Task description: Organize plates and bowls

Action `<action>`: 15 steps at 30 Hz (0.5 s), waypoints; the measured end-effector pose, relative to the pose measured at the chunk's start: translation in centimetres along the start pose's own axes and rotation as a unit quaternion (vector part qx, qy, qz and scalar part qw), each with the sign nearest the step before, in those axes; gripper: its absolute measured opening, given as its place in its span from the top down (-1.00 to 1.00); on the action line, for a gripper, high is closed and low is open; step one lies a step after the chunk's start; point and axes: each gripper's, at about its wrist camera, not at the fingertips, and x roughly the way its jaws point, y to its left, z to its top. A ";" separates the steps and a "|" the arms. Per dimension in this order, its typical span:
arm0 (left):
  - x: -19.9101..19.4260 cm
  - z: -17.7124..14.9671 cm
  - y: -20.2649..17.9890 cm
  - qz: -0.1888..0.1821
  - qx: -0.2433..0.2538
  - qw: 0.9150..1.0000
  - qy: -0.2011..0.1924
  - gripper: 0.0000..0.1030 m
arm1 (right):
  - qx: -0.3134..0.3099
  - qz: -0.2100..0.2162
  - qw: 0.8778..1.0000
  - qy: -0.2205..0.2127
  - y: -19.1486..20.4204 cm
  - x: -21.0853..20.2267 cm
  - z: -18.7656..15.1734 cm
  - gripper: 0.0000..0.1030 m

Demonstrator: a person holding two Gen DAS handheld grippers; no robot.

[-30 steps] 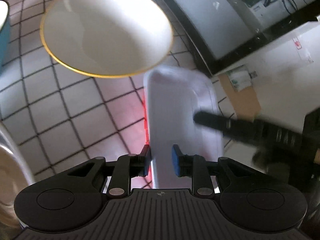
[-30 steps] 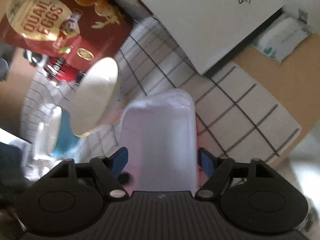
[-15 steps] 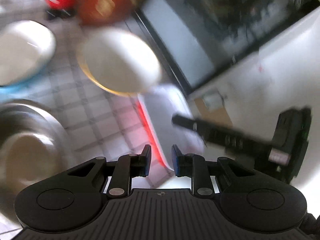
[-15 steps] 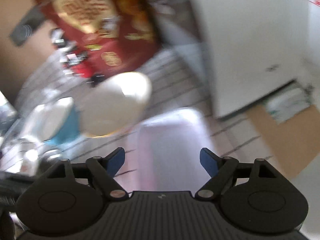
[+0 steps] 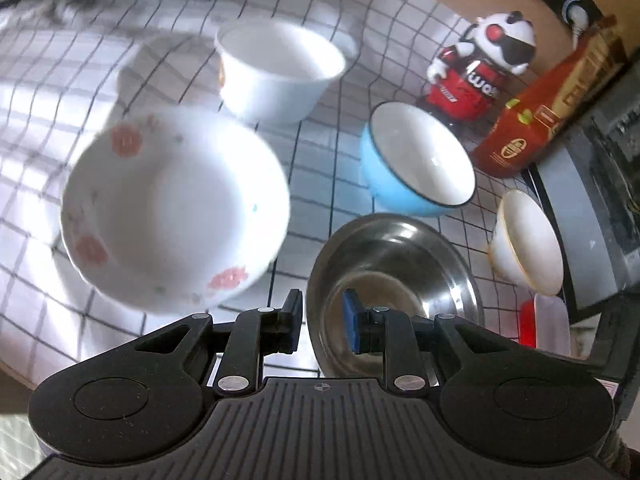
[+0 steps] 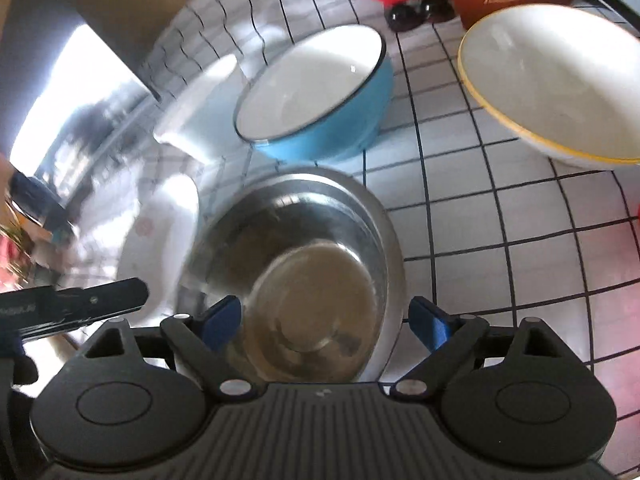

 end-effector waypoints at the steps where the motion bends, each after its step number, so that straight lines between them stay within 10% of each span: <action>1: 0.4 0.0 0.1 -0.002 -0.006 1.000 0.002 0.51 | -0.007 -0.005 1.000 0.003 0.0 0.0 -0.2 -0.79; 15: 1.6 -1.0 1.8 -0.012 -0.033 0.999 0.008 0.48 | 0.008 -0.003 1.000 0.018 -1.0 0.2 0.3 -1.00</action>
